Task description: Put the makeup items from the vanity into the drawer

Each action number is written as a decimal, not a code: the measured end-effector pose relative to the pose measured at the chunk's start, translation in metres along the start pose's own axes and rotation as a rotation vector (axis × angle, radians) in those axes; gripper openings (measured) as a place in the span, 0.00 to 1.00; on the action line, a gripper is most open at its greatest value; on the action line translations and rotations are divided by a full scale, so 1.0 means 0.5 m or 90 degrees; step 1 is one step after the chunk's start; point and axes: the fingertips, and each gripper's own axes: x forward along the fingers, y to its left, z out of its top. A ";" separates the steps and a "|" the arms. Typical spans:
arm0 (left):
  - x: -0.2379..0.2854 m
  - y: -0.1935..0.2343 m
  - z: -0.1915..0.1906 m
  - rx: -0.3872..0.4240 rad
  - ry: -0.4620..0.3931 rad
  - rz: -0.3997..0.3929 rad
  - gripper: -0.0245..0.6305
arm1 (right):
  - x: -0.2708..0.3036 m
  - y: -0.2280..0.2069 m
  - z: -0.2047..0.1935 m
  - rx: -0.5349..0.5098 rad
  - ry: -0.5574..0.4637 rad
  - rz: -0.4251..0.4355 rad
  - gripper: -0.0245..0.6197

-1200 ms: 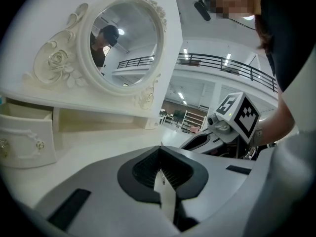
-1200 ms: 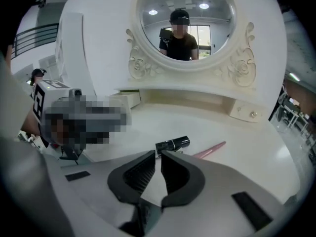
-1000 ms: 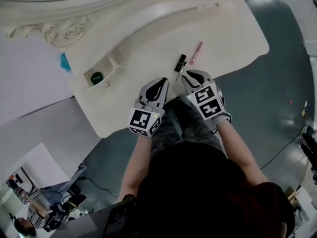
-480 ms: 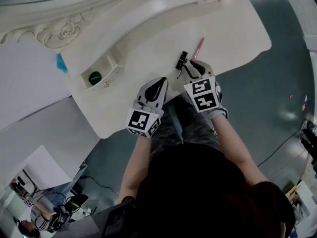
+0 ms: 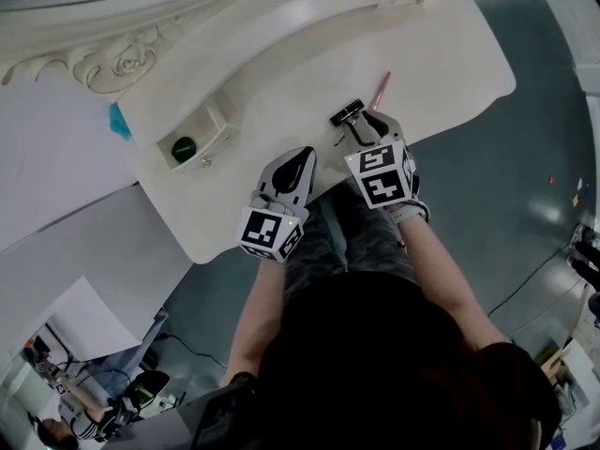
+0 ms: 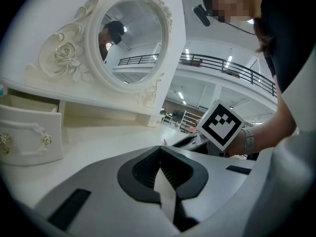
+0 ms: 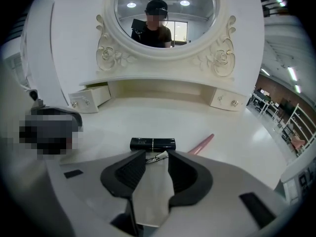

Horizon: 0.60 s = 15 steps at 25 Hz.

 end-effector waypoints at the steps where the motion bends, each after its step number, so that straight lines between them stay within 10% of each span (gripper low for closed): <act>1: -0.001 0.001 0.001 -0.001 -0.001 0.000 0.06 | -0.002 0.000 -0.003 -0.009 0.004 0.000 0.28; 8: -0.009 0.012 0.008 0.000 -0.007 0.001 0.06 | -0.025 0.000 -0.030 -0.075 0.039 0.022 0.27; 15: -0.019 0.022 0.008 -0.002 -0.006 0.004 0.06 | -0.018 -0.009 -0.041 0.110 0.022 0.031 0.27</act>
